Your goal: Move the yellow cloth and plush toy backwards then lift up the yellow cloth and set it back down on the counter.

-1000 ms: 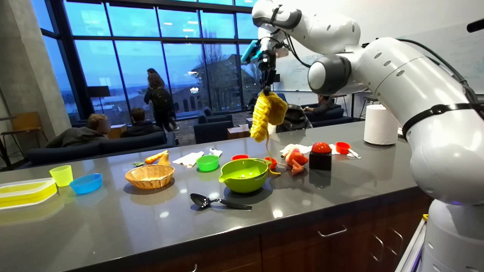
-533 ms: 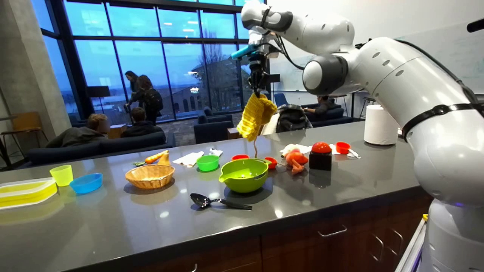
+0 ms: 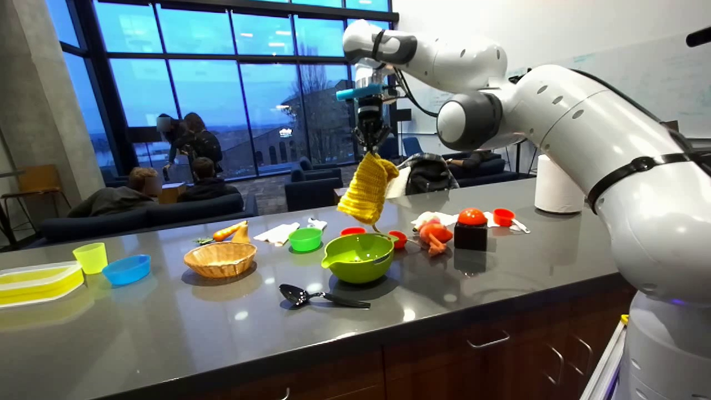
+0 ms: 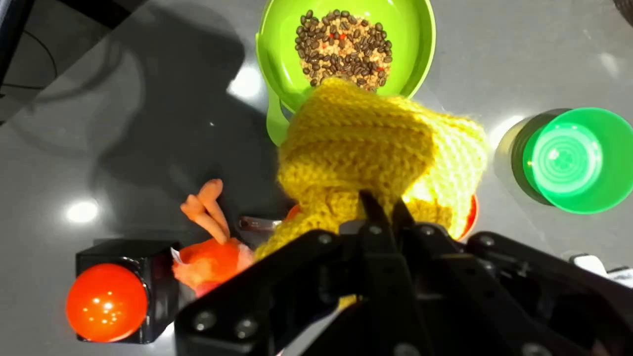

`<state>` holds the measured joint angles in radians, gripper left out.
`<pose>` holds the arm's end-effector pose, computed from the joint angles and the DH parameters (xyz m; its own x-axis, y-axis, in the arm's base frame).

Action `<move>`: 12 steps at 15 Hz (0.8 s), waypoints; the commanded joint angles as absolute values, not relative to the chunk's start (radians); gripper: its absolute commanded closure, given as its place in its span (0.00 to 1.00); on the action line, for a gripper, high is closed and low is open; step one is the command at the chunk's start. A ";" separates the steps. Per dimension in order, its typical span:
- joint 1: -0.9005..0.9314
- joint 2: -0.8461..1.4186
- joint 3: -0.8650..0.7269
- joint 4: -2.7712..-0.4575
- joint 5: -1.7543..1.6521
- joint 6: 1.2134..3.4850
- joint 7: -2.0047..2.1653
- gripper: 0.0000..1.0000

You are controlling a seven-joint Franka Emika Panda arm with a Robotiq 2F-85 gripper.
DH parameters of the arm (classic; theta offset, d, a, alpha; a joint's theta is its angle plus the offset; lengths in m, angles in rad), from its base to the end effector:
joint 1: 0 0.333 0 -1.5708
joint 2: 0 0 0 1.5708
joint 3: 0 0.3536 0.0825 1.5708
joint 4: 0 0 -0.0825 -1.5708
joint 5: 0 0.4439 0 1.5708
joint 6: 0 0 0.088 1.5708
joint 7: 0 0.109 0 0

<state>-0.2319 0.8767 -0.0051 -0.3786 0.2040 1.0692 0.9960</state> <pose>0.7715 -0.1551 0.5912 0.3898 -0.8851 -0.2541 -0.9094 -0.4135 0.0450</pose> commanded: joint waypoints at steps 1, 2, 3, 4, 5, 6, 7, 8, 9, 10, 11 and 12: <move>-0.232 0.960 0.000 -0.322 0.173 1.072 0.780 0.99; -0.235 0.968 -0.002 -0.349 0.166 1.087 0.710 0.99; -0.239 1.012 -0.006 -0.308 0.163 1.074 0.644 0.99; -0.229 1.031 -0.007 -0.319 0.154 1.092 0.588 0.99; -0.230 1.006 -0.011 -0.392 0.140 1.130 0.515 0.99; -0.231 1.034 -0.013 -0.361 0.132 1.128 0.455 0.99; -0.231 1.063 -0.016 -0.323 0.124 1.129 0.408 0.99; -0.229 1.057 -0.019 -0.341 0.115 1.140 0.369 0.99; -0.235 1.040 -0.021 -0.367 0.106 1.146 0.324 0.99; -0.248 1.033 -0.025 -0.367 0.097 1.138 0.280 0.99; -0.253 1.026 -0.029 -0.370 0.087 1.139 0.250 0.99; -0.258 1.014 -0.036 -0.381 0.076 1.145 0.223 0.99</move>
